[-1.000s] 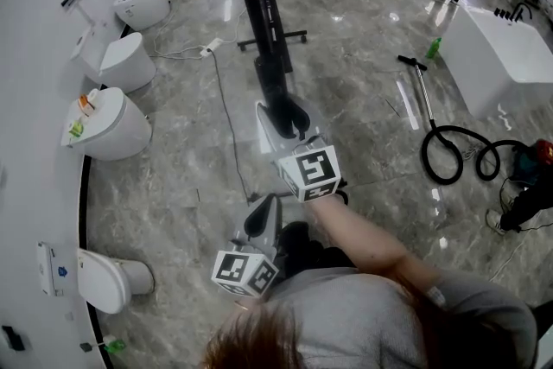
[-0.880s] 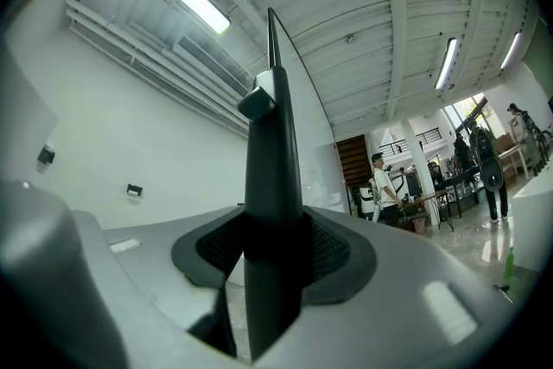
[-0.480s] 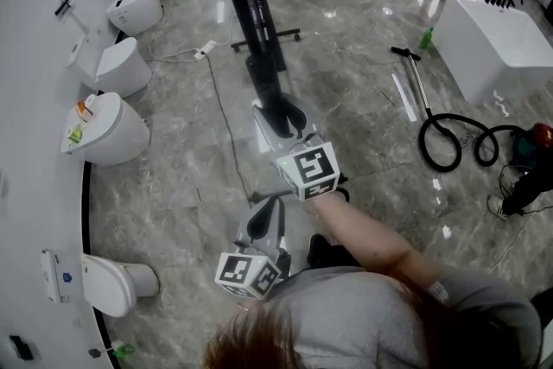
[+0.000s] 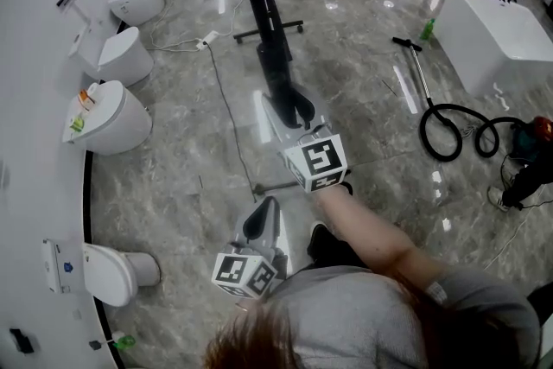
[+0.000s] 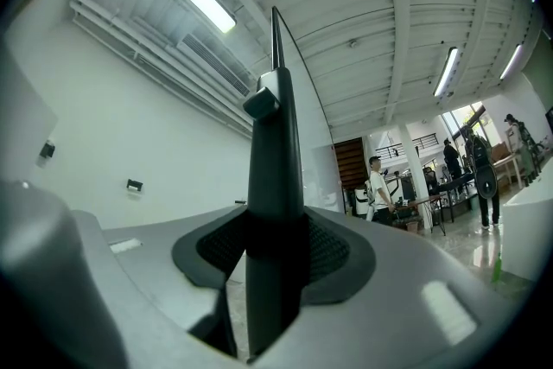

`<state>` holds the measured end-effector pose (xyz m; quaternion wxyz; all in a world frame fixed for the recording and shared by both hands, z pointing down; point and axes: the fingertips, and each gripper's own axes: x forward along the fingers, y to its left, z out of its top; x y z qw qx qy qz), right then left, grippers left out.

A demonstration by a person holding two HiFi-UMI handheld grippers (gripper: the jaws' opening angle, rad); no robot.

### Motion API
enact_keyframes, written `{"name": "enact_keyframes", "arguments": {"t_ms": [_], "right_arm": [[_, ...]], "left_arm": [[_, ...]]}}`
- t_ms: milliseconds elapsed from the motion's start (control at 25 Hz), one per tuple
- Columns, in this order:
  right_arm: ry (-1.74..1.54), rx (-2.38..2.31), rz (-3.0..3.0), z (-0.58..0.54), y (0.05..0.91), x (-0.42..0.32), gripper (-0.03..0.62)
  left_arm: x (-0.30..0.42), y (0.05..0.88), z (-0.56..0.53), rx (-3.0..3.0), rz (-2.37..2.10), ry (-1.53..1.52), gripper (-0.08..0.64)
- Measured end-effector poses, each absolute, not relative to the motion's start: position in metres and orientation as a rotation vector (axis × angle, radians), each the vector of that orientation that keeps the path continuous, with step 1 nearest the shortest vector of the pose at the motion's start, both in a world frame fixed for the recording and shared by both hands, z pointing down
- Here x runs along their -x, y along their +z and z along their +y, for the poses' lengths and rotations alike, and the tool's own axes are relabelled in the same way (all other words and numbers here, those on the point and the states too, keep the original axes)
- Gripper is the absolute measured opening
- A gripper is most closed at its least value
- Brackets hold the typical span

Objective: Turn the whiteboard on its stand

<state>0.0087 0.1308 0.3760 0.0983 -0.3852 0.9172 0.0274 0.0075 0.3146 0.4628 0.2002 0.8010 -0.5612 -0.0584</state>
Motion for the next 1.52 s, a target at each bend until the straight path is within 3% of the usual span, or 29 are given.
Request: {"name": "enact_keyframes", "arguments": {"t_ms": [1520], "right_arm": [[0.103, 1.229, 2.659, 0.272, 0.375, -0.048, 0.169]], "left_arm": [[-0.033, 0.449, 0.433, -2.337, -1.51, -0.157, -0.005]]}}
